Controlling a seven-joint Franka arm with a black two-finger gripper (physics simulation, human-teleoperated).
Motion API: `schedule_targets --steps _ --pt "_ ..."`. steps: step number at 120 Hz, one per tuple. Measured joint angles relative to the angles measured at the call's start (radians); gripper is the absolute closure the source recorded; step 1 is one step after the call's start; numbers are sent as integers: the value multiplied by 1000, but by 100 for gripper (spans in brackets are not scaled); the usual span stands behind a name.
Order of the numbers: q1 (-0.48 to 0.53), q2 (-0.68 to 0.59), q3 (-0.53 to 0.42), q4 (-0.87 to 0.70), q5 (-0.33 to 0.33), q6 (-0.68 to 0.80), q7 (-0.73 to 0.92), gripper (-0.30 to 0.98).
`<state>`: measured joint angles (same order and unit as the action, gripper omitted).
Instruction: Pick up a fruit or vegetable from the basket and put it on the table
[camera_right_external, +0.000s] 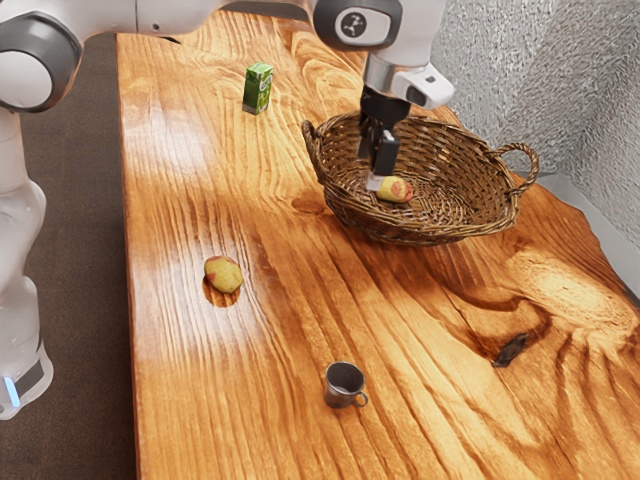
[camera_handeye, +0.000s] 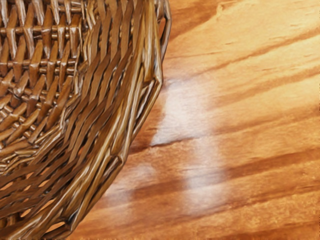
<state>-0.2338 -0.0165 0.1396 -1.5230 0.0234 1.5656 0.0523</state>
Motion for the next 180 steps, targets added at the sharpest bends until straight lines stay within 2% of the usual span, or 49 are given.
schedule_targets --steps 46,58,72,83,93,123,148,165,180 --pt "22 5 -3 9 0 -10 -7 0" --pt "32 13 -3 72 2 -25 -8 0" --pt "41 65 5 102 4 -37 -10 0" --pt "0 117 84 160 10 -42 -11 0" --pt "34 158 123 199 17 -45 -11 0" --pt "36 268 127 283 32 -6 -12 0" --pt "37 391 149 365 -8 37 -22 0" --pt "131 545 156 500 -30 69 -33 0" --pt "159 610 153 562 -46 86 -38 0"
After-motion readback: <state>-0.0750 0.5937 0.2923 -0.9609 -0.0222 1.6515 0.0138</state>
